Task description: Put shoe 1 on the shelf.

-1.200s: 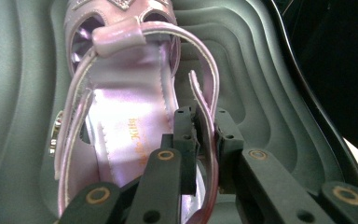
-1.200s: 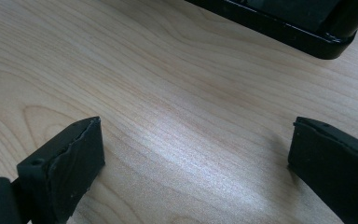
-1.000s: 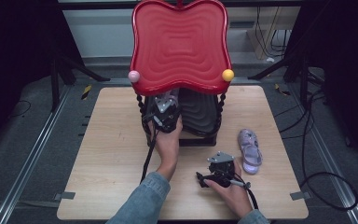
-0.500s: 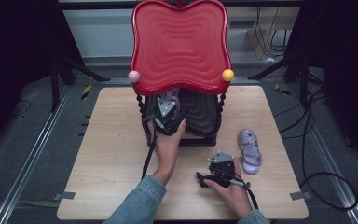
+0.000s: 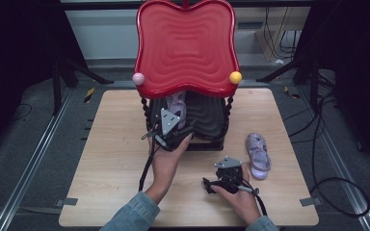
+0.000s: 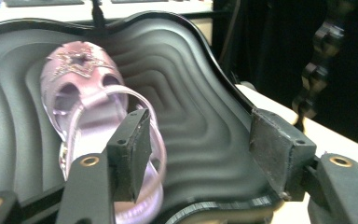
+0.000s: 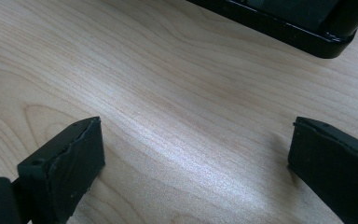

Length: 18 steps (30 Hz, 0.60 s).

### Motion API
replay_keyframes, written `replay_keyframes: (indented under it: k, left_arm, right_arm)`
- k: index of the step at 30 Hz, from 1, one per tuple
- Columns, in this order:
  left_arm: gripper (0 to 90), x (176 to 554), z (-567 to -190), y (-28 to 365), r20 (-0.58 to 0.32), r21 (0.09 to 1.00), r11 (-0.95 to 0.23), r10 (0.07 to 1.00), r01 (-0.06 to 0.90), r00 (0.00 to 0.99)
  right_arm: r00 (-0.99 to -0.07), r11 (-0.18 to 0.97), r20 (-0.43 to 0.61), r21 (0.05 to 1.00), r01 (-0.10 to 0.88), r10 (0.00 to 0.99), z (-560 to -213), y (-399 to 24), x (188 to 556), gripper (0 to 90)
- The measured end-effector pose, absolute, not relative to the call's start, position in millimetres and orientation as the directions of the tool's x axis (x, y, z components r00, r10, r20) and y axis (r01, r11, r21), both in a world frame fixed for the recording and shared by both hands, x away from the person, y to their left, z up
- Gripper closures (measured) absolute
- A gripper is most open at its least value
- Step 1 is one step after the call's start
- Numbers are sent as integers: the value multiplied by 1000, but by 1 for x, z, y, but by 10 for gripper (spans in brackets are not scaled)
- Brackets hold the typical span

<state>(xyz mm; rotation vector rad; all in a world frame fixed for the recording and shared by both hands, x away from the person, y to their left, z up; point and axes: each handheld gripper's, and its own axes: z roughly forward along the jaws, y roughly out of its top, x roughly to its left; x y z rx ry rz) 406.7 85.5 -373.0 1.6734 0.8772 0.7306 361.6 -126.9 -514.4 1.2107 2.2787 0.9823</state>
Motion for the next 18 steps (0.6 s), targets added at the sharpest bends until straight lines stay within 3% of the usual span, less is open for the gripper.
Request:
replay_keyframes:
  k: [2, 3, 5, 6, 7, 15, 18]
  left_arm:
    - [353, 399, -373, 91, 50, 965, -184, 828, 186, 558]
    - [343, 391, -373, 97, 46, 965, -185, 819, 187, 573]
    - [336, 386, -374, 99, 38, 965, -181, 815, 192, 578]
    - [322, 379, -378, 104, 37, 962, -188, 806, 196, 590]
    - [308, 379, -378, 104, 37, 962, -188, 806, 196, 590]
    - [263, 365, -414, 150, -56, 925, -175, 814, 336, 578]
    - [249, 360, -421, 166, -31, 919, -197, 828, 342, 560]
  right_arm:
    - [-545, 372, -4, 735, 567, 838, -514, -128, 361, 89]
    - [-534, 362, -11, 747, 558, 846, -512, -131, 360, 218]
    - [-529, 361, -16, 748, 557, 849, -511, -131, 359, 235]
    - [-542, 365, -22, 761, 536, 840, -505, -134, 357, 326]
    - [-539, 352, -11, 769, 533, 842, -499, -136, 355, 351]
    - [-530, 332, -40, 818, 469, 847, -441, -159, 347, 422]
    - [-516, 344, -63, 813, 470, 854, -419, -175, 349, 465]
